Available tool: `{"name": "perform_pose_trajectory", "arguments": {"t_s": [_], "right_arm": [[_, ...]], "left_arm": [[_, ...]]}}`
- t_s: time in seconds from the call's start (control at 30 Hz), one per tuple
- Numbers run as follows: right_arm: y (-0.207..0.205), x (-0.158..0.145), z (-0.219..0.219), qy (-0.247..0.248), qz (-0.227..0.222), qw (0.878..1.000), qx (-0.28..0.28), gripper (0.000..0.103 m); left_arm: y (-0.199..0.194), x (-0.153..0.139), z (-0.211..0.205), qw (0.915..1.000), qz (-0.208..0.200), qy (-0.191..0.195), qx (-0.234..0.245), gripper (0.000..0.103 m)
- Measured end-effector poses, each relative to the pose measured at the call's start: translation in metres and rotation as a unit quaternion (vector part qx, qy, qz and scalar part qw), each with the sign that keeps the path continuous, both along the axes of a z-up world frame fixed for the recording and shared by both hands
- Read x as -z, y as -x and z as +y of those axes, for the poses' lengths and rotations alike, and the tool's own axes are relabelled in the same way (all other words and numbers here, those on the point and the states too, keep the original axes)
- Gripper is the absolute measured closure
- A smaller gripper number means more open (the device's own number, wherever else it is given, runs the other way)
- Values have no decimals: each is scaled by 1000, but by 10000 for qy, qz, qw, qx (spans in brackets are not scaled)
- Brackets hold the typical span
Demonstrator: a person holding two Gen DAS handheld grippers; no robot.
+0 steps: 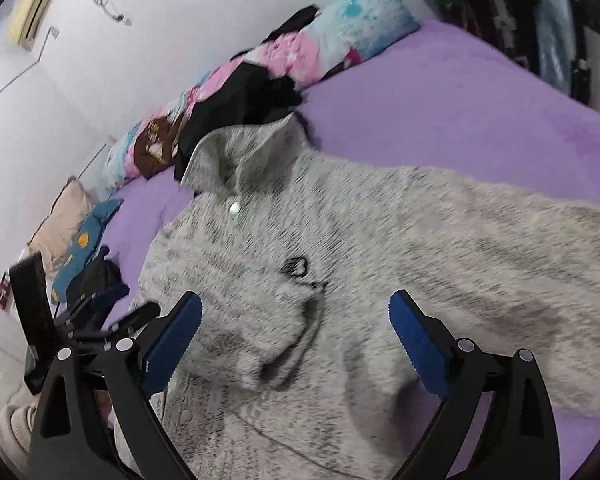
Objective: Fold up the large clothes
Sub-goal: 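Move the right gripper to the other sleeve's cuff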
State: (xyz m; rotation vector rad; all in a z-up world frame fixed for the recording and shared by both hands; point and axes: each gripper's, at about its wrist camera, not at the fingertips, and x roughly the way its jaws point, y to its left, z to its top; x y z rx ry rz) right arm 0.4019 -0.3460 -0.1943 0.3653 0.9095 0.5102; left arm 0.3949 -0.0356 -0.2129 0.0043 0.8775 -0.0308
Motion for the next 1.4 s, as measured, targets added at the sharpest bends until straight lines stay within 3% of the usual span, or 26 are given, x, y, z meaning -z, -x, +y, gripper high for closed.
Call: {"name": "perform_pose_trajectory", "arguments": {"t_s": [0.17,0.5,0.8,0.93,1.13,1.4], "right_arm": [[2,-7,-41,-70,-80,9989,453,10],[11,-12,-107,100,-148,9925,1207,10],[28,-13,-175,358,-130,9782,2044,10],[41,-11,-219,252,-63,9675,2517,10],[61,-1,-277,353,186,9422,3327,10],[83,16,-334,390,433,9184,3912,10]], "left_arm": [[0,2,-30,9995,73,118,274,6],[-6,2,-70,9992,175,53,369,6],[-9,4,-102,9979,240,99,586,6],[-11,8,-119,9967,284,147,741,6],[-14,19,-149,9944,394,172,968,6],[-21,28,-174,9925,471,222,1108,6]]}}
